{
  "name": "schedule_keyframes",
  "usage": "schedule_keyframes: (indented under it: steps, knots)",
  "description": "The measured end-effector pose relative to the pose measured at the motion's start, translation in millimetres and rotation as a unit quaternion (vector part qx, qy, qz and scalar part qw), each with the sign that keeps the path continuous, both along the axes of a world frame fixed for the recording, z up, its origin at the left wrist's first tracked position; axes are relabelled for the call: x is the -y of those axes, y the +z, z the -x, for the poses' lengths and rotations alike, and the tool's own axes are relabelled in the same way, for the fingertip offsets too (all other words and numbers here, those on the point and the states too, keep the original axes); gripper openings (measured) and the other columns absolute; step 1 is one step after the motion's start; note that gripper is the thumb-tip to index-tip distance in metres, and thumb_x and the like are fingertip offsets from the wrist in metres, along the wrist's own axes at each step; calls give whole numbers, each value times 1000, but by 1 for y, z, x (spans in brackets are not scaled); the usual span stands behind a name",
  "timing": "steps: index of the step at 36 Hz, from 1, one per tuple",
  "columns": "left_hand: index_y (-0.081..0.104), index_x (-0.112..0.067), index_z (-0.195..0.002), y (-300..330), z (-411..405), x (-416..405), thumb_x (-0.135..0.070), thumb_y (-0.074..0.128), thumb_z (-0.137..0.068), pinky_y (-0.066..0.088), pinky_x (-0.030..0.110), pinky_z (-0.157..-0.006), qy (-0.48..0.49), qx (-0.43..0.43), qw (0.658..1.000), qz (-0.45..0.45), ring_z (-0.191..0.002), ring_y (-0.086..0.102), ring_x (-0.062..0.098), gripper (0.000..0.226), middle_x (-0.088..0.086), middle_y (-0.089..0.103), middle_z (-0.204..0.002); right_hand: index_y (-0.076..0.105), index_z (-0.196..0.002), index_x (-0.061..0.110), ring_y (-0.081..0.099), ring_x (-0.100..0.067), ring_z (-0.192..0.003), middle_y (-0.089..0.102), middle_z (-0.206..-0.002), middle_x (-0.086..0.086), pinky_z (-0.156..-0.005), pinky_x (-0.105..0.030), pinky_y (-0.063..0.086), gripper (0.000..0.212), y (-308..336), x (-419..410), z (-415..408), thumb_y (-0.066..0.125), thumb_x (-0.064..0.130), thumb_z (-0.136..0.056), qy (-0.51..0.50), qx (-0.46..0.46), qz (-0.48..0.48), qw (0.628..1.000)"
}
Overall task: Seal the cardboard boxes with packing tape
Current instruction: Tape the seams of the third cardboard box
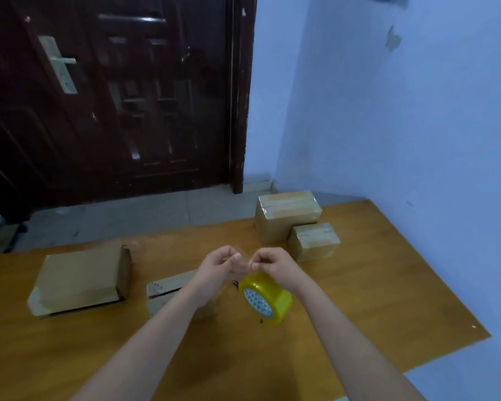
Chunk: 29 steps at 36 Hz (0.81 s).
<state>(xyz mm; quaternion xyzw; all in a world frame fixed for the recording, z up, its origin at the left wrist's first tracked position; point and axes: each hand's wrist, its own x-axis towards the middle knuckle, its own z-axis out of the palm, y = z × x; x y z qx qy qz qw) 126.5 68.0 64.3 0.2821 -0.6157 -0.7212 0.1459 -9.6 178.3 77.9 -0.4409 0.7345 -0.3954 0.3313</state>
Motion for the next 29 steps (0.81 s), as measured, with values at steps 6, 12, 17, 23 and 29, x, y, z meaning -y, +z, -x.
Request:
schedule_keyframes:
  steps: [6, 12, 17, 23, 29]
  knots:
    - [53, -4, -81, 17, -8, 13, -9, 48, -98, 57, 25, -59, 68, -5, 998, 17, -65, 68, 18, 18, 13, 69, -82, 55, -125, 38, 43, -7, -123, 35, -136, 8, -105, -25, 38, 42, 0, 7, -10, 62, 15, -90, 15, -60, 12, 998]
    - [50, -12, -82, 23, -23, 27, -20, 47, -100, 59, 33, -59, 159, 12, 987, -29, -60, 69, 21, 20, 4, 72, -91, 21, -149, 32, 47, -13, -122, 47, -134, 5, -103, -34, 42, 79, 15, 5, -18, 65, 46, -85, -38, 12, -9, 999]
    - [48, -15, -84, 25, -43, 36, -22, 45, -101, 59, 37, -56, 224, -32, 958, -175, -69, 72, 24, 18, 7, 72, -94, 61, -116, 7, 63, -19, -98, 67, -105, -4, -90, -32, 51, 67, 13, -5, -5, 65, 57, -71, 0, 175, 23, 984]
    - [46, -14, -87, 21, -52, 31, -22, 40, -102, 58, 35, -48, 249, -73, 904, -340, -58, 71, 21, 18, 14, 72, -68, 53, -126, 3, 64, -17, -92, 67, -98, -1, -81, -32, 52, 67, 26, 8, -13, 65, 46, -76, -7, 241, 75, 968]
    - [53, -13, -87, 30, -64, 54, -20, 45, -101, 55, 33, -46, 288, -14, 938, -193, -57, 70, 23, 17, 11, 69, -93, 57, -121, 22, 62, -29, -106, 64, -115, -11, -96, -45, 50, 62, 45, 29, -25, 74, 49, -69, 19, 159, 26, 987]
